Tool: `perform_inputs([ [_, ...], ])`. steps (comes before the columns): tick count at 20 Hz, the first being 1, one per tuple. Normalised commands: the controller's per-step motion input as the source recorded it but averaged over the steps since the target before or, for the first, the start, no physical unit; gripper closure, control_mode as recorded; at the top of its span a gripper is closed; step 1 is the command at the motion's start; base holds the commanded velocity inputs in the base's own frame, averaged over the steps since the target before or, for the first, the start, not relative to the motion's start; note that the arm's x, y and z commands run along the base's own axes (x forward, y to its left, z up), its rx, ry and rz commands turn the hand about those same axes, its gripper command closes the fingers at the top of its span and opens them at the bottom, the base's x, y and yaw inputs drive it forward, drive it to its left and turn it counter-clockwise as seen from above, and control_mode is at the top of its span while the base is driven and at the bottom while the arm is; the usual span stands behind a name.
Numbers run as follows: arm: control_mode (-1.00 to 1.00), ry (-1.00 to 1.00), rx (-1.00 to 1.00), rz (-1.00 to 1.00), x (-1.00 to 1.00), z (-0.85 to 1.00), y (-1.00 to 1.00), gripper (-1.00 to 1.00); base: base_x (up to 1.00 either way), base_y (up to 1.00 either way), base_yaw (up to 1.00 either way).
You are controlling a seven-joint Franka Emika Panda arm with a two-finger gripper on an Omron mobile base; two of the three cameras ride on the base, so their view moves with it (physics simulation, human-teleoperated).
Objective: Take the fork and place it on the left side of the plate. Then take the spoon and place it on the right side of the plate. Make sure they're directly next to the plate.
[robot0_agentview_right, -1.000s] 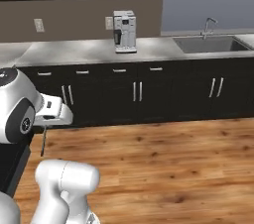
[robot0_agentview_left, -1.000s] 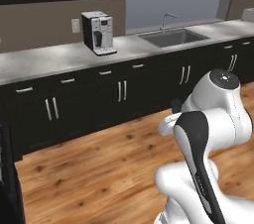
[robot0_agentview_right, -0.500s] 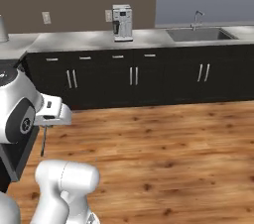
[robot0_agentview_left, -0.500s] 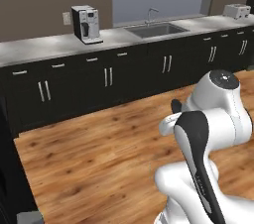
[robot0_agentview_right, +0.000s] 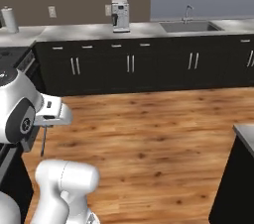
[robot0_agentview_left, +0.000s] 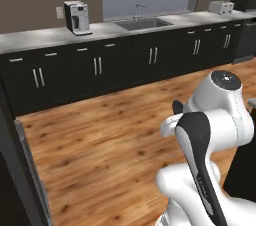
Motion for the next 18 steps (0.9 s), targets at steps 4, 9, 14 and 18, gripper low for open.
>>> perform_inputs([
  [4,1.0,0.0,0.0,0.0,0.0,0.0,0.0,1.0,-0.97,-0.56,0.0],
  [9,1.0,0.0,0.0,0.0,0.0,0.0,0.0,1.0,-0.91,-0.62,0.0],
  [14,1.0,0.0,0.0,0.0,0.0,0.0,0.0,1.0,-0.79,-0.7,0.0],
  [18,1.0,0.0,0.0,0.0,0.0,0.0,0.0,1.0,-0.78,-0.72,0.0],
])
